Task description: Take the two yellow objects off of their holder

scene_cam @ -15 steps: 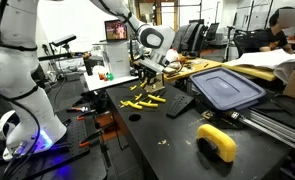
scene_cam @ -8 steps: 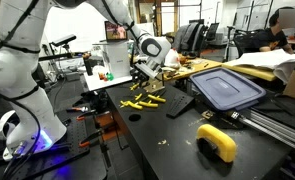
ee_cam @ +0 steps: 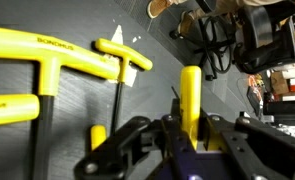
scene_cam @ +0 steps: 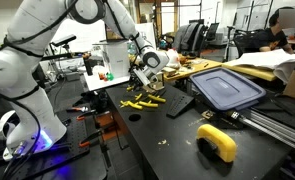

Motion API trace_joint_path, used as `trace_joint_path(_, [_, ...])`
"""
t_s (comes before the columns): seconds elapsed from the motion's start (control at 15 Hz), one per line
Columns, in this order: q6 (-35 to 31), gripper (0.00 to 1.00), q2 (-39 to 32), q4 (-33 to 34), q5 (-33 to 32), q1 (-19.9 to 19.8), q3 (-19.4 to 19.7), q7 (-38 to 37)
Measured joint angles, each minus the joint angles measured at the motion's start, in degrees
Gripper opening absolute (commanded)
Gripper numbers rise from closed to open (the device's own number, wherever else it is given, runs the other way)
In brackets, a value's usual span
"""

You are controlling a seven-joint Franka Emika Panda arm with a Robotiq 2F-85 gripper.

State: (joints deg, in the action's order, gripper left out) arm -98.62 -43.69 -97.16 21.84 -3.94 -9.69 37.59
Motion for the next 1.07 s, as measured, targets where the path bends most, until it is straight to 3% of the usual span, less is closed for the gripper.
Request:
trace_joint_path(0.07, [0.00,0.03,-1.61,1.00,0.77,0.08,-0.32,-1.19])
trace_joint_path(0.13, [0.00,0.37,-3.14,2.02,1.46,0.14,-0.55,-2.27])
trace_joint_path(0.27, [-0.06,0.45,-5.91,3.97,2.10,0.15,-0.95,-4.03])
trace_joint_path(0.53, [-3.81,0.76,-7.23,5.11,0.84,0.10,-0.93,-4.16])
trace_joint_path(0.73, [-9.62,0.97,-4.30,3.28,-4.09,-0.01,-0.58,-3.66])
trace_joint_path(1.07, [-15.58,1.00,7.17,-4.55,-14.62,-0.21,1.92,-2.68])
